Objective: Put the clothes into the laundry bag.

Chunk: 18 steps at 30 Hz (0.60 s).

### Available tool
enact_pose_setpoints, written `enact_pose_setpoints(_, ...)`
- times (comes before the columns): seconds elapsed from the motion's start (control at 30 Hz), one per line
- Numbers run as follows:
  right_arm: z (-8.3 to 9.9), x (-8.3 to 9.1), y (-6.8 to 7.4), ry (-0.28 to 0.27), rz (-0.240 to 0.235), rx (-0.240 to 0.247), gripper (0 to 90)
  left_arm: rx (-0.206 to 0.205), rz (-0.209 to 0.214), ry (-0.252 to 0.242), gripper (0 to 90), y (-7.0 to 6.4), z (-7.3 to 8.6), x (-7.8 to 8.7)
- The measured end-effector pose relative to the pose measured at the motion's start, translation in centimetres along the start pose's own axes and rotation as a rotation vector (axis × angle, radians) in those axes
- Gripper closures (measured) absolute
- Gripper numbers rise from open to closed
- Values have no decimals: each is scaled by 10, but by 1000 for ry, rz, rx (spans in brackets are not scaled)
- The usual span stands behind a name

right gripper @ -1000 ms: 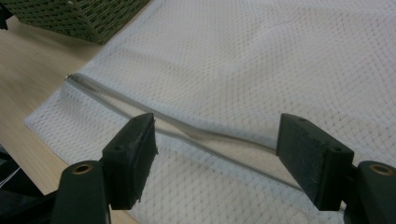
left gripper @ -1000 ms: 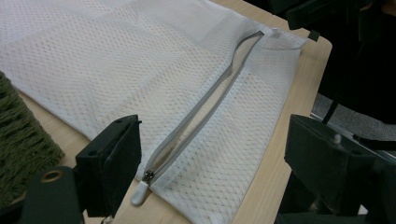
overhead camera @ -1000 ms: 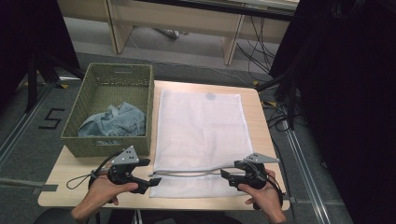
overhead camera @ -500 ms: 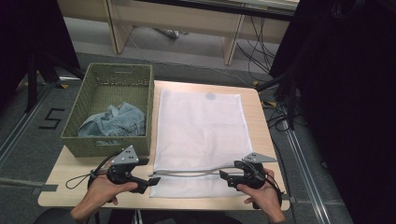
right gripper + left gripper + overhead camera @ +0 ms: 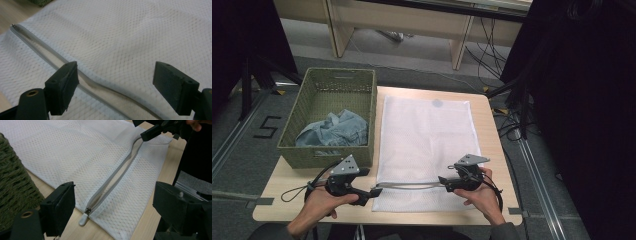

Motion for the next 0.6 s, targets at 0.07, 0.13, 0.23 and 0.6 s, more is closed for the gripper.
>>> enact_pose_setpoints(0.07, 0, -7, 1, 35, -3, 27, 216, -2, 2, 6, 173, 1, 0, 1)
enact_pose_setpoints(0.13, 1, -16, 4, 45, 1, 43, 215, -5, 3, -7, 174, 1, 0, 0)
enact_pose_setpoints(0.23, 1, -28, 6, 63, -6, 71, 215, 2, -3, -5, 173, 1, -1, 2)
enact_pose_setpoints(0.6, 1, -52, 11, 132, -7, 154, 228, -1, 0, -3, 174, 1, 0, 2)
Point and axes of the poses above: each handheld gripper's, and its own axes: x roughly backward along the jaws, z roughly out of its underside, y roughly to its left, the point moved 3 cm from there along -x, roughly forward along the jaws, and after that the axes turned 1 degree about x, right-handed, at the moved point
